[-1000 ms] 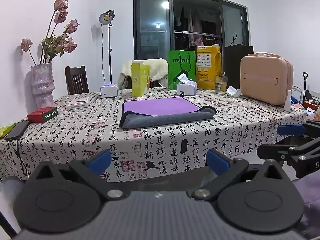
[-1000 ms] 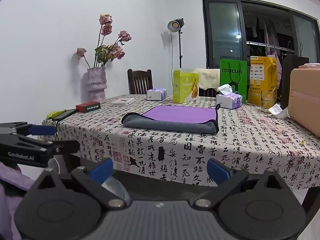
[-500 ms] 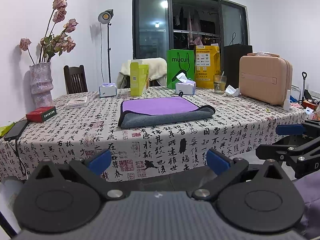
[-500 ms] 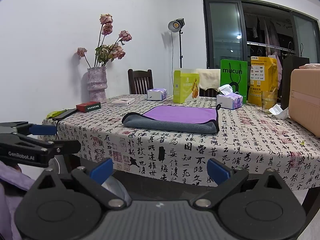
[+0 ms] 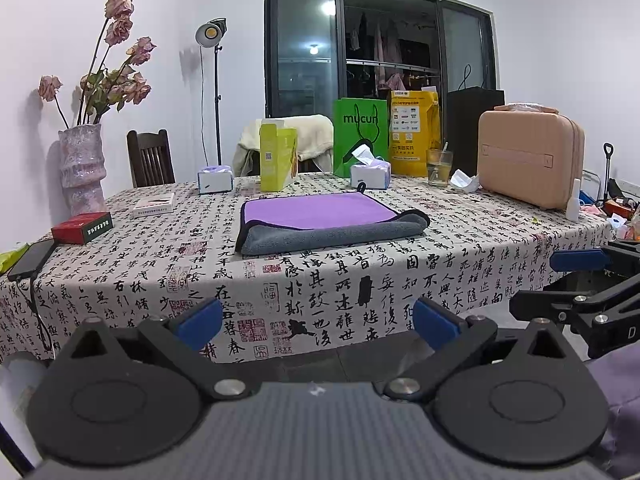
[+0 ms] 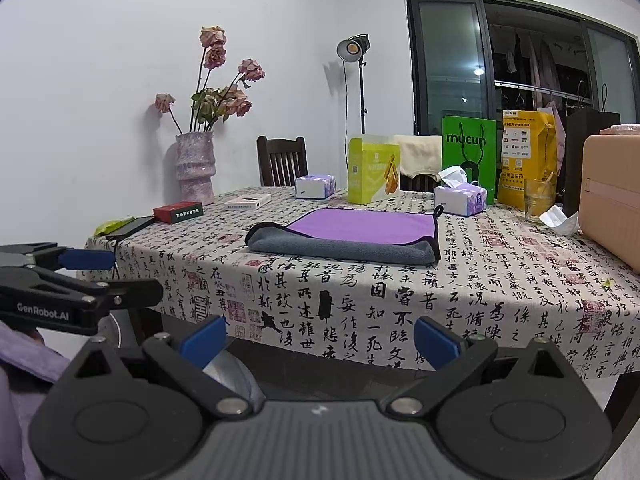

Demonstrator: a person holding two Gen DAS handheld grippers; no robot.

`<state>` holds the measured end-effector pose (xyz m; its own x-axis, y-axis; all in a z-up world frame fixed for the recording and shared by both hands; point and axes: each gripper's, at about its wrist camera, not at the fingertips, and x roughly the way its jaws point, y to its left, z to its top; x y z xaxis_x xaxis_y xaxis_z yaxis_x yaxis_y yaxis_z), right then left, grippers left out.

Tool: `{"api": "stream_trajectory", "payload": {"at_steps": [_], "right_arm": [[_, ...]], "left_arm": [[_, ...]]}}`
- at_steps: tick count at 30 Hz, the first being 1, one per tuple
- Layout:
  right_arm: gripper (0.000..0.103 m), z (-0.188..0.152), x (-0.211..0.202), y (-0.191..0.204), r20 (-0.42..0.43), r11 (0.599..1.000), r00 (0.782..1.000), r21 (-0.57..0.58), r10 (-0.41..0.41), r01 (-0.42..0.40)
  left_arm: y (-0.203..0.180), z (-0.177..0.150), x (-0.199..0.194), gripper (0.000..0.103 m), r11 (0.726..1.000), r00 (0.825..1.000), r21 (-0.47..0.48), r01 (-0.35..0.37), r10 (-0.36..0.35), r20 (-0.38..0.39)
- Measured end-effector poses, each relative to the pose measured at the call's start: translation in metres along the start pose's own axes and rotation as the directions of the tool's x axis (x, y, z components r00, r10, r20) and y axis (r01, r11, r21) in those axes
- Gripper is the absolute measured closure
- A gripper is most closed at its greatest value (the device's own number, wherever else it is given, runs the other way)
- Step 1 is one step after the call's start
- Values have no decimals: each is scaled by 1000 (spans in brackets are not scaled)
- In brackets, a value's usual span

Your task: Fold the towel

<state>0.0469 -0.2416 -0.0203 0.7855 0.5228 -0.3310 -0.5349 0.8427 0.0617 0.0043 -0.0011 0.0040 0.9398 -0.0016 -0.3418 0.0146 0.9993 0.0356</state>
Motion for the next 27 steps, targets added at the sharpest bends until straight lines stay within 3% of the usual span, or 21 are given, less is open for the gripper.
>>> {"api": "stream_trajectory", "payload": {"at_steps": [27], "right_arm": [[2,-2,1,0,-4,1000,1000,3,3,-3]], "left_arm": [[-1,-2,0,0,1000,1000,1,1,-1,0]]}}
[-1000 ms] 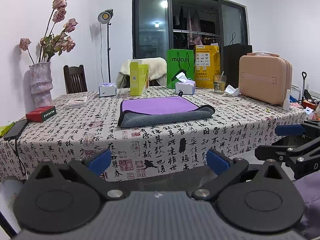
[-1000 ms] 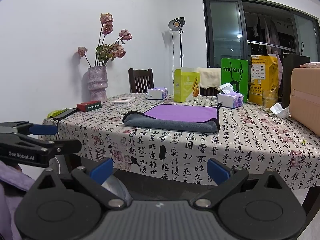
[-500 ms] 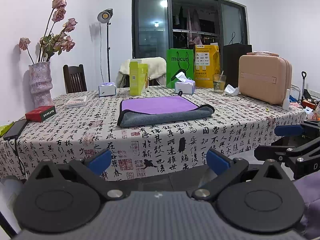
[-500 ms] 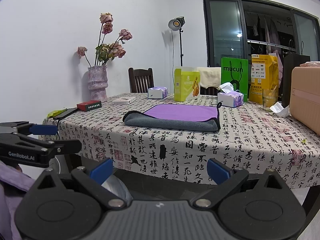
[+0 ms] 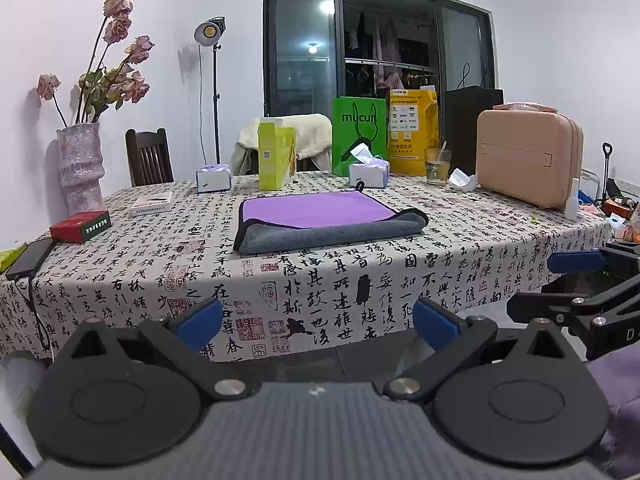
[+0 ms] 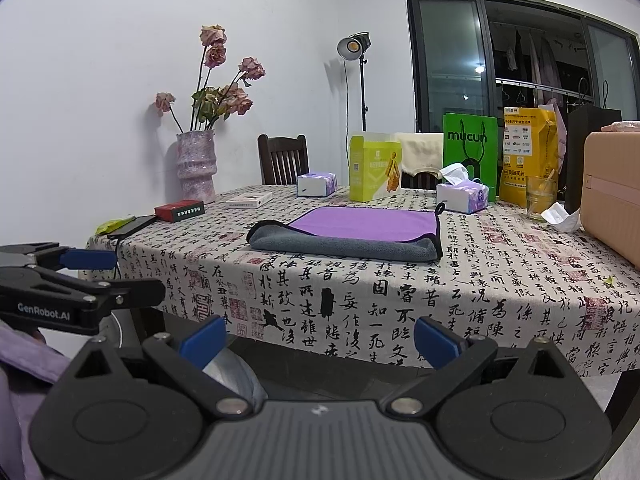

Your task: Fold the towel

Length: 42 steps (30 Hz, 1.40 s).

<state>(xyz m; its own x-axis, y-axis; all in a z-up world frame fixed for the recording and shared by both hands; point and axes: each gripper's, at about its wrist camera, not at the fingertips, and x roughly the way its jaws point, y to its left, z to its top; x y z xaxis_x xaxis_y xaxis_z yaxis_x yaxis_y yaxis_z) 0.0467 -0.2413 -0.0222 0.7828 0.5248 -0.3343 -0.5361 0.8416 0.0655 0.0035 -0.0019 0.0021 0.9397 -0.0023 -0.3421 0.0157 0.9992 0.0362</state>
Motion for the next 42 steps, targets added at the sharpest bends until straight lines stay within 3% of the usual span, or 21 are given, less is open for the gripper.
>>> {"api": "stream_trajectory", "payload": {"at_steps": [30,42], "right_arm": [[2,-7,4,6,-4,1000,1000,-8,-10,10],[2,-5,16,8,-22,1000,1000,-27,-15,15]], "left_arm": [[0,-2,3,0,1000,1000,0,-8,8,12],[16,-2,18,0,999,999,-15,-50,50,-6]]}}
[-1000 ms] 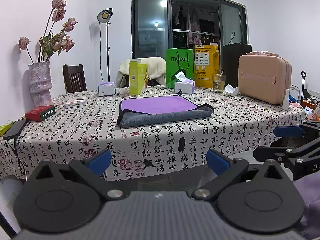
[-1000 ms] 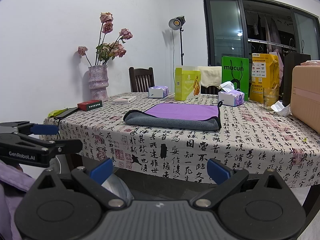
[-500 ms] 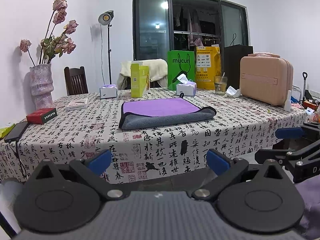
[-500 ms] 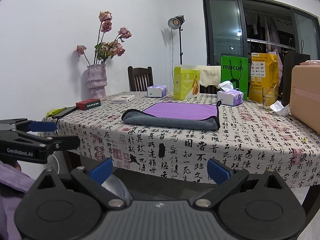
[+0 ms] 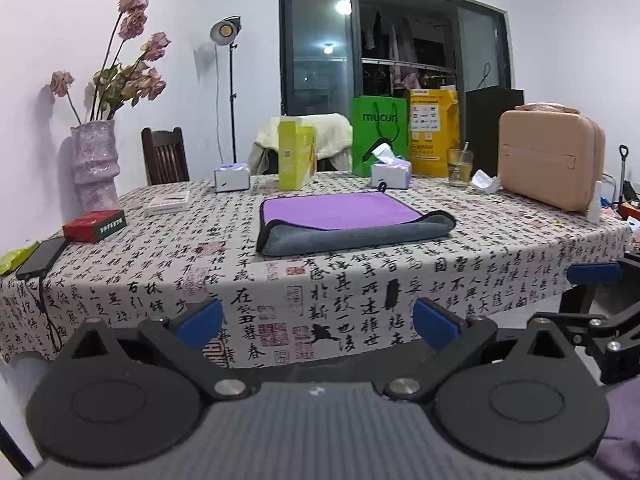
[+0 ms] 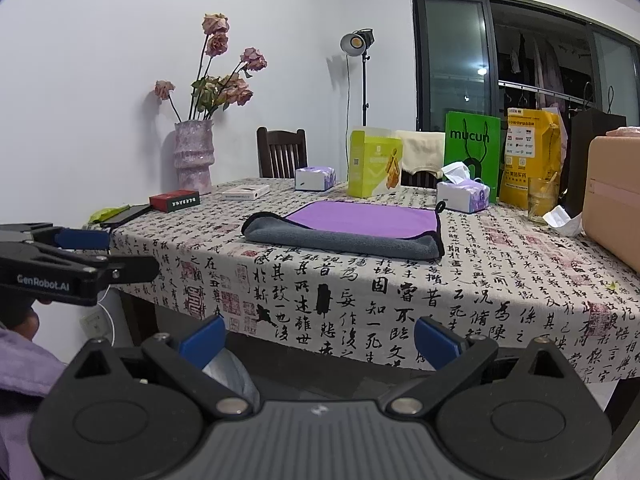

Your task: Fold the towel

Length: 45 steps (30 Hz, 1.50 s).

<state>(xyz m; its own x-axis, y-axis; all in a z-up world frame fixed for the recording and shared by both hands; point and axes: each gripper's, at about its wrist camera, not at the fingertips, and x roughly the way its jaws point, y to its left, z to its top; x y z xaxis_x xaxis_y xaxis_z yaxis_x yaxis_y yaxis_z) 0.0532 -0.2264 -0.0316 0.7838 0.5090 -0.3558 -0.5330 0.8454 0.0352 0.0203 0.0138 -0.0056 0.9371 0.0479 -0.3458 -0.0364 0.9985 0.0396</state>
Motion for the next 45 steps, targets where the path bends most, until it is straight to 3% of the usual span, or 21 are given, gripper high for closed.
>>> {"api": "stream_trajectory", "payload": {"at_steps": [8,25,45], "right_arm": [[2,-2,20,-9,-16,999,1000,43,3,-2],[2,11,73,-47,-64,994,998,101,-25,31],[3,40,143,-87,-43,989,997,129,-70,75]], "left_arm": [[4,-1,19,0,1000,1000,15,-10,10,-12],[20,11,81,0,998,992,-29,-55,52,-115],[25,44,157,0,1000,992,-10,-29,27,-121]]}}
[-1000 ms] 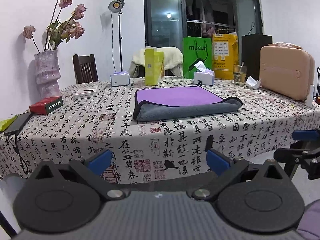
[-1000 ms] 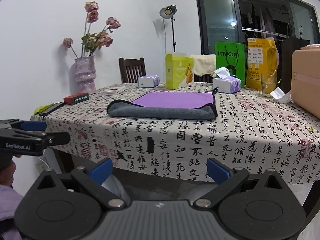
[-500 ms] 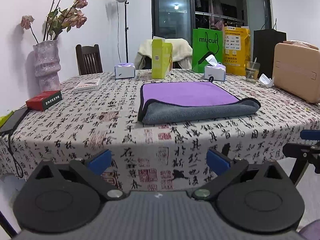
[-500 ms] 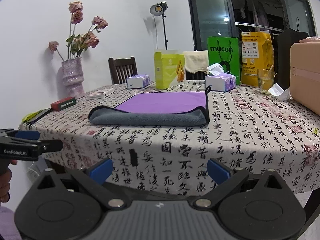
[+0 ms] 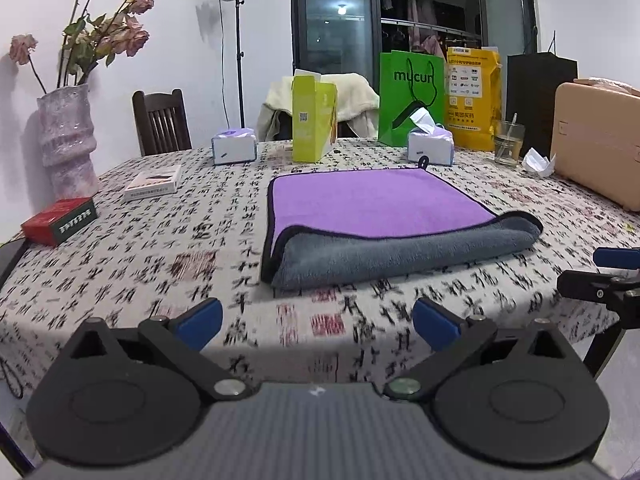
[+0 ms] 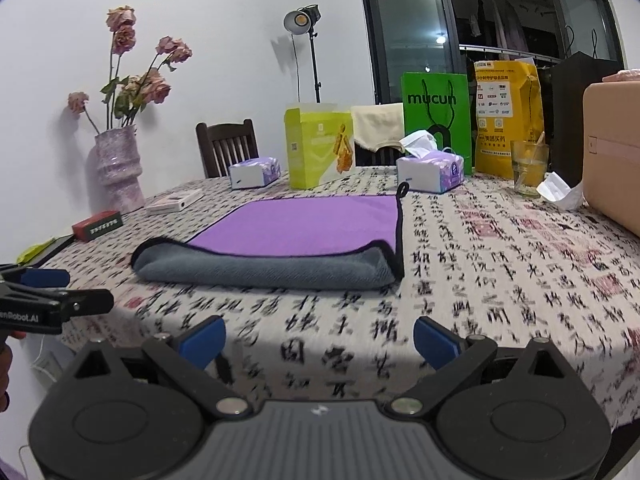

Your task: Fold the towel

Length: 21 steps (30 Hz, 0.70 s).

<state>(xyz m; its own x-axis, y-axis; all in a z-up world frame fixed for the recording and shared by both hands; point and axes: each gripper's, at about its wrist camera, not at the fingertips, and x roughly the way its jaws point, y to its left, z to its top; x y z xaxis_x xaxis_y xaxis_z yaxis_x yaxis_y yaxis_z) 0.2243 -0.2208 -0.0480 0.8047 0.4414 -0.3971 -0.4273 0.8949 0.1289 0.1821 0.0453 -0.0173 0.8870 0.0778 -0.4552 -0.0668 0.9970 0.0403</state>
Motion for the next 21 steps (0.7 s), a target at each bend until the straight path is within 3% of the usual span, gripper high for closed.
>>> {"api": "stream_trajectory", "payload": {"at_steps": [7,12,17,21], "right_arm": [[4,13,26,-11,62,999,998,-39,-5,8],[8,22,45,-16,78,998,997,-68,-11,17],[14,30,65,-25,69,998,997,-58,-18,22],[24,33,82,-33,39,999,999,-36,-3,4]], "left_arm": [[8,17,31,0,1000,1000,-27,-12,13,19],[15,26,51,6,999,1000,-52,-11,12,15],[20,28,68,25,999,1000,-52,12,-12,6],[21,31,82,34,999,1000,-43,20,-20,-14]]}}
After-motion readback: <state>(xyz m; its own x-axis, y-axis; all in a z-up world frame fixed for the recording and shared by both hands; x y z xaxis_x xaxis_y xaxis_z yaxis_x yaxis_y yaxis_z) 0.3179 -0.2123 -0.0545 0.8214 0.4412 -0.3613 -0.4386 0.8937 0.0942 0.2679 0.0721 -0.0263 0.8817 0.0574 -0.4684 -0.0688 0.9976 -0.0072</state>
